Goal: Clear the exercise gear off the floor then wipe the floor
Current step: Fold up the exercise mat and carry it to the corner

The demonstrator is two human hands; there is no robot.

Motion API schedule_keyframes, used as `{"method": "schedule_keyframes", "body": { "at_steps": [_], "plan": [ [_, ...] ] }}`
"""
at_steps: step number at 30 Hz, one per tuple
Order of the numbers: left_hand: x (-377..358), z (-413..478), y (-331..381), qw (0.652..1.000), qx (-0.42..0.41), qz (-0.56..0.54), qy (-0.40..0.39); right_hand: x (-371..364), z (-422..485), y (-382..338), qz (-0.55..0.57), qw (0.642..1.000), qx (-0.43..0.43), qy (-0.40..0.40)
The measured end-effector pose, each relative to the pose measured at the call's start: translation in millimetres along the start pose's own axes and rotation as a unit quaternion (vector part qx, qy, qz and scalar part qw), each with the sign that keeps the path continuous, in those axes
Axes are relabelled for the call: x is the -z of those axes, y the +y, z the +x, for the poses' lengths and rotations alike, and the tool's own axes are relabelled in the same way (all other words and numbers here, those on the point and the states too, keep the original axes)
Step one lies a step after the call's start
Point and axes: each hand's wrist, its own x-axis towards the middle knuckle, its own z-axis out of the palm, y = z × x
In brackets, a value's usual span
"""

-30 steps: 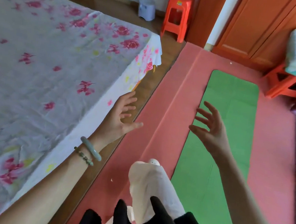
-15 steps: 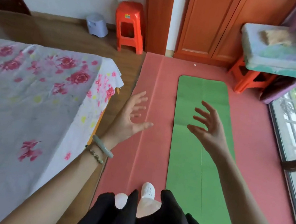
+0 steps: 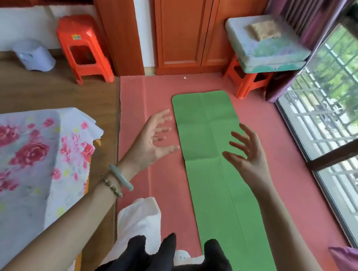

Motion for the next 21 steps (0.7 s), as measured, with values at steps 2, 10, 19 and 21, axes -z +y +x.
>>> {"method": "schedule_keyframes", "body": {
  "at_steps": [2,10,19,21],
  "plan": [
    [23,31,-9,1.000,-0.003,0.002,-0.022,-17,23,-4,0.002,1.000,-0.005,0.027],
    [127,149,-29,0.996,-0.005,0.002,-0.087,-94,108,-31,0.004,0.993,-0.017,0.117],
    [167,268,-47,0.992,-0.015,-0.003,-0.124,-127,206,-41,-0.013,0.985,-0.035,0.166],
    [168,295,-54,0.991,-0.016,-0.002,-0.132,-129,232,-38,-0.014,0.984,-0.035,0.173]
  ]
}}
